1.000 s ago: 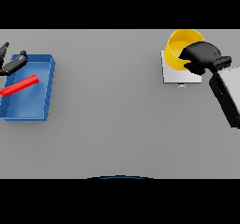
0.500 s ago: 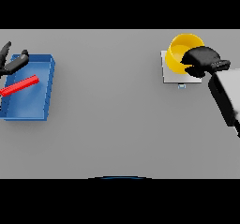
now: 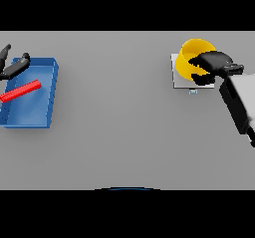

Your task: Pick up the red beaker and tilt it to pour out 1 green nut into yellow bowl. Pick up the yellow bowl and place it on the metallic measuring scale.

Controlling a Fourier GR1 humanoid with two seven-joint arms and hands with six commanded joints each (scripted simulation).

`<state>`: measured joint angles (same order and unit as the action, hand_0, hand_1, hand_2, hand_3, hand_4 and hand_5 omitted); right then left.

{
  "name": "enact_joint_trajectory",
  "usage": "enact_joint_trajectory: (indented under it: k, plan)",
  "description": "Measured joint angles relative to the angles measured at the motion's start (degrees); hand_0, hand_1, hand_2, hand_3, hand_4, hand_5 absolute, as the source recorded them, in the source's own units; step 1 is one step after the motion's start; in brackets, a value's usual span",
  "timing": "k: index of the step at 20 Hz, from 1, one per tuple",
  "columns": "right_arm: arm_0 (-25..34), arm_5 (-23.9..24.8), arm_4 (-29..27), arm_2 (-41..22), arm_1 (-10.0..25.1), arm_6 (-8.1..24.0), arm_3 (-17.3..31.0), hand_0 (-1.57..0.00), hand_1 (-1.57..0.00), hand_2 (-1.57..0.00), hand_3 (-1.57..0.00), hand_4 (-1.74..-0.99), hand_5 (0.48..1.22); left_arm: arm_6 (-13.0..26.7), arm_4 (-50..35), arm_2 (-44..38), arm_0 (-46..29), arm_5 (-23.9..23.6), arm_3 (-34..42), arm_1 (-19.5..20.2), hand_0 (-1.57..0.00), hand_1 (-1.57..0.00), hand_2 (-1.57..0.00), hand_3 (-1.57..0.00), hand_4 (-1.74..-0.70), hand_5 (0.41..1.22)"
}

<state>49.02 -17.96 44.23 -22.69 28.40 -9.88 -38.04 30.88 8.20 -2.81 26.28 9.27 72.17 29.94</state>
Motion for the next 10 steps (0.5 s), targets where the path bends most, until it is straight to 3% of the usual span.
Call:
enact_joint_trajectory:
  k: [4,6,10]
  plan:
    - [0.1,-0.1,0.2,-0.1,0.2,-0.3,0.7,-0.25,-0.24,-0.19,-0.16,-1.448,0.824,0.1,0.5,0.2,0.7,-0.3,-0.8,-0.2,0.00,0.00,0.00,0.00,-0.83,0.750]
    - [0.5,-0.5,0.7,-0.7,0.2,-1.0,1.3,-0.16,-0.16,-0.12,-0.10,-1.422,0.811,0.0,0.2,0.0,0.4,0.0,-0.7,0.0,0.00,0.00,0.00,0.00,-0.84,0.753]
    - [0.3,-2.2,0.9,-1.1,0.5,0.5,0.4,-0.06,-0.06,-0.05,-0.04,-1.390,0.779,0.2,0.4,0.1,0.1,-0.3,-0.3,0.0,0.00,0.00,0.00,0.00,-0.83,0.760]
